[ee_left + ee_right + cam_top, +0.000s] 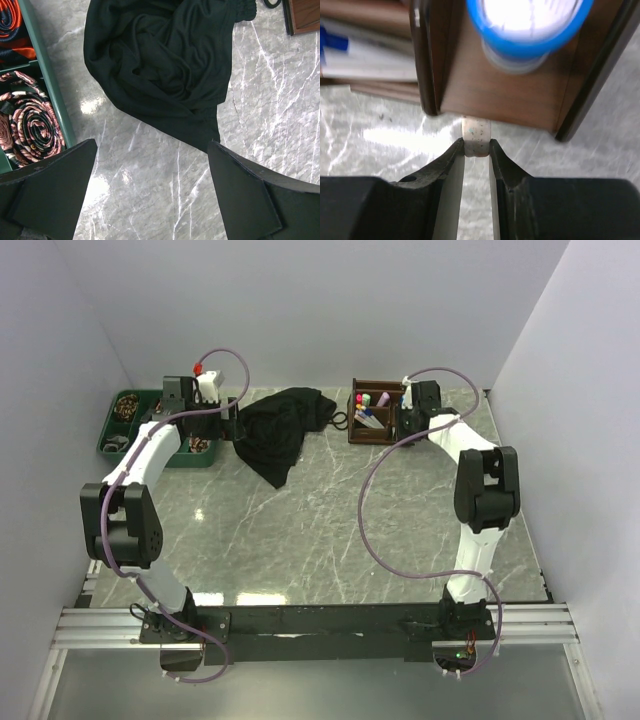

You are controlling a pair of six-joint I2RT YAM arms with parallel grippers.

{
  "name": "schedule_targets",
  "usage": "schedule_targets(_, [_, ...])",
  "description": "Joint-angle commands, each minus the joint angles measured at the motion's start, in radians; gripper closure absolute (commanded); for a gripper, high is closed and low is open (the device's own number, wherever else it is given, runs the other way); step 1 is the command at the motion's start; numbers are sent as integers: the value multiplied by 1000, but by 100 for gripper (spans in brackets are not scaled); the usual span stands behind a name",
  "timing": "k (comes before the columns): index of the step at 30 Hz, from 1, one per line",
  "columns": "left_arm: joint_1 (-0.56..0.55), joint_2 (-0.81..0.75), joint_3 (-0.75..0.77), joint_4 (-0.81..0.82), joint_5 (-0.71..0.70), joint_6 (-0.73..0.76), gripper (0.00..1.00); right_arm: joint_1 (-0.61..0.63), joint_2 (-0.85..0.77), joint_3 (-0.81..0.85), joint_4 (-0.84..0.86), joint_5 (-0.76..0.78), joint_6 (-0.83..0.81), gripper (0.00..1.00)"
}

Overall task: Sort the stationery into containers
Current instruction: Place the stationery in the storage box.

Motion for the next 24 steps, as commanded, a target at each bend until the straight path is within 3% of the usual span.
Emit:
schedule_targets(1, [-9,-5,32,-2,-5,5,0,2,41,75,45,28,-2,75])
schedule_targets(24, [-46,-38,-7,-14,-29,32,1,6,129,135,95,69,-9,74])
